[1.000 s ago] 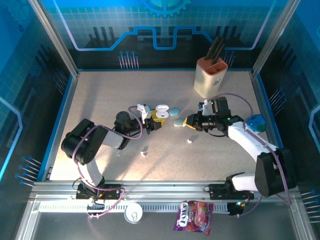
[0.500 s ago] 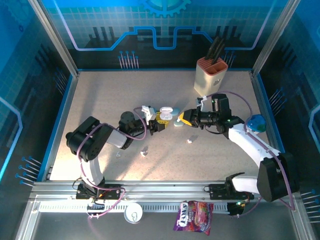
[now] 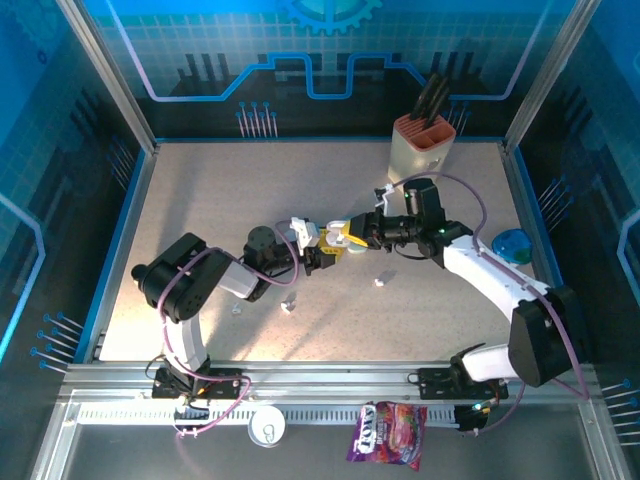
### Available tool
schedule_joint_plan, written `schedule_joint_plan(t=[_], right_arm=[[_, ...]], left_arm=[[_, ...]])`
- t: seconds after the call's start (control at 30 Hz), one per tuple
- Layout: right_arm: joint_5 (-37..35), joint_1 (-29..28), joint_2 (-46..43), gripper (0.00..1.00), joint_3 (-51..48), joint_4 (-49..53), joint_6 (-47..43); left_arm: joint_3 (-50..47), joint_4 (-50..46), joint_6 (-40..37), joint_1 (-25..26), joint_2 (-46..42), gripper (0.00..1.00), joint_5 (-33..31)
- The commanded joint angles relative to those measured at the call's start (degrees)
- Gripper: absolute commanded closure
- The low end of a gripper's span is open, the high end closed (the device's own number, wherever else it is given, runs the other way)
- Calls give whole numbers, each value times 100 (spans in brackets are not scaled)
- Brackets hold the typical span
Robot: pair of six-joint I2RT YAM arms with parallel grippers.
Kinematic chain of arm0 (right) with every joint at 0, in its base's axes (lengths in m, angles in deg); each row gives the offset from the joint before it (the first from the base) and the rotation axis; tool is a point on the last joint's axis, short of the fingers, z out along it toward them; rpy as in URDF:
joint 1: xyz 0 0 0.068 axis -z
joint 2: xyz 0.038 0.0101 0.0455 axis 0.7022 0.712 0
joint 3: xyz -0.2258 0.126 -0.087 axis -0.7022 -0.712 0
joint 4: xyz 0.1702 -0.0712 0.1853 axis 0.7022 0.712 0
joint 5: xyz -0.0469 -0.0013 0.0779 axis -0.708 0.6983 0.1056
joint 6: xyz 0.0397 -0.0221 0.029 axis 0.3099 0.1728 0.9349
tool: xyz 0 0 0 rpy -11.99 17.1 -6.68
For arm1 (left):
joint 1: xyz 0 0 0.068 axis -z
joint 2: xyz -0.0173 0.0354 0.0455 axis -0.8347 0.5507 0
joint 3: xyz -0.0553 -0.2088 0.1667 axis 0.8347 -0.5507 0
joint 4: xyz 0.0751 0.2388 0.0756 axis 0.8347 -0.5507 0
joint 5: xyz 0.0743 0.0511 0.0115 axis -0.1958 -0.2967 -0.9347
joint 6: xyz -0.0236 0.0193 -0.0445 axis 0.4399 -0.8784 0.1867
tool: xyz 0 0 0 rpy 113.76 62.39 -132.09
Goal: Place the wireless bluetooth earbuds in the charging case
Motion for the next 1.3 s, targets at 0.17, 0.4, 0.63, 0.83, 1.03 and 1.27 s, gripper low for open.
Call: schedule_joint_plan(t=[0.17,0.4,0.63,0.83,1.03,1.27], right_arm=[[-201,-193,370,81,329,-35,-207],[-461,-214,370,81,321,203,-362],[-855,-258,278,80,312,663,-662],[-728,-412,473,74,332,470,-574],[-887,-293,270,61,367,786,-739],[-1016,-71,-390,46,288,1335,-1360]], left_arm=[[189,159,-162,184,128,71,-193],[203,159,-136,237,148,71,-375],[252,159,-111,236,161,71,-561],[296,159,-95,250,170,71,-592],[239,159,-73,247,152,71,-677],[140,164,-65,137,137,70,-750]])
